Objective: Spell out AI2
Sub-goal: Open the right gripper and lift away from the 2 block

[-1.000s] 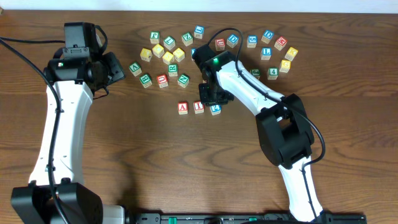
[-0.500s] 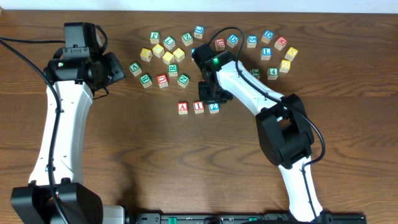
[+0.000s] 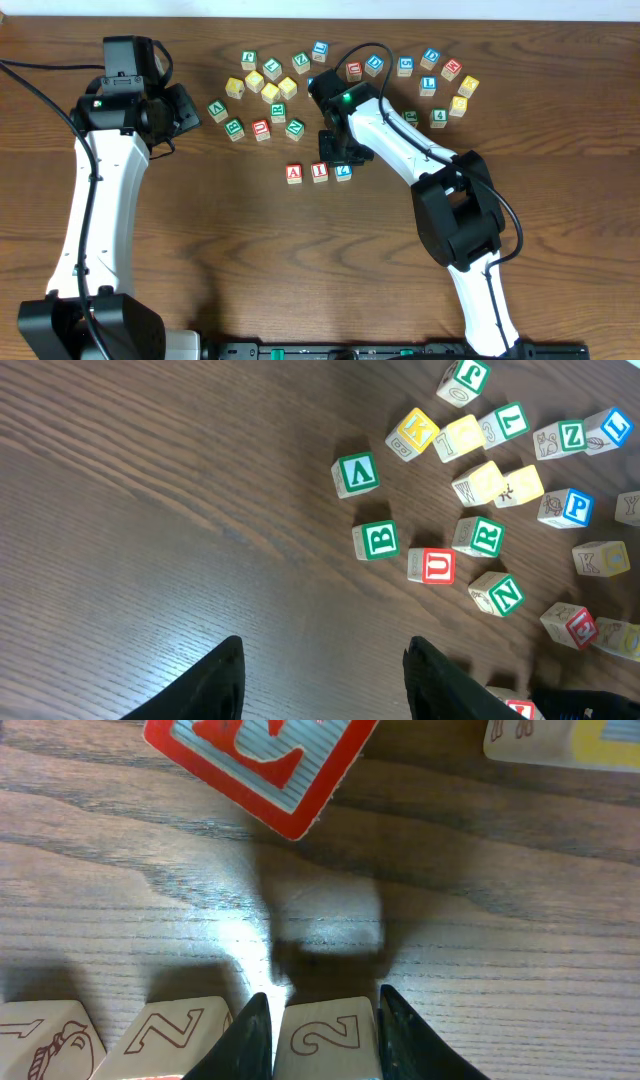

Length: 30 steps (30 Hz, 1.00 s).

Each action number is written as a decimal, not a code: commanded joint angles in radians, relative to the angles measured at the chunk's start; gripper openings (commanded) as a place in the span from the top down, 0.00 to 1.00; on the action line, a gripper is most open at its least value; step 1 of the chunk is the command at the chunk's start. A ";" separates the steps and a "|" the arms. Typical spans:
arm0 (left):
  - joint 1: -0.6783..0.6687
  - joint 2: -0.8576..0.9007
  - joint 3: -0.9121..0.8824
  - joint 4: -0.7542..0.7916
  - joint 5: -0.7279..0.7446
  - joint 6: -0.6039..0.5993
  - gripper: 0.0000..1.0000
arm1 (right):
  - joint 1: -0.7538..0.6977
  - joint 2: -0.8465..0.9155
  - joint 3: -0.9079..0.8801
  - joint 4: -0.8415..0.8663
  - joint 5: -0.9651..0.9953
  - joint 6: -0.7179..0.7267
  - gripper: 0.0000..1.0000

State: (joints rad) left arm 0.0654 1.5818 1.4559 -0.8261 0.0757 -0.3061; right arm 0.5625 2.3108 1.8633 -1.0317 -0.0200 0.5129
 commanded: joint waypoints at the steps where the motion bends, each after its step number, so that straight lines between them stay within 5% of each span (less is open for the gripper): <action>1: 0.002 -0.007 0.021 0.000 -0.009 0.017 0.50 | 0.005 0.006 0.024 -0.003 -0.002 0.014 0.73; 25: -0.021 -0.007 0.021 -0.064 -0.008 0.018 0.50 | -0.058 -0.182 0.068 -0.105 -0.001 -0.047 0.69; 30: -0.080 -0.007 -0.011 -0.078 -0.008 0.017 0.50 | -0.085 -0.181 0.050 -0.163 -0.026 -0.066 0.75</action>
State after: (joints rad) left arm 0.0208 1.5818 1.4555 -0.8986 0.0750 -0.3061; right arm 0.4999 2.1334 1.9175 -1.1881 -0.0296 0.4782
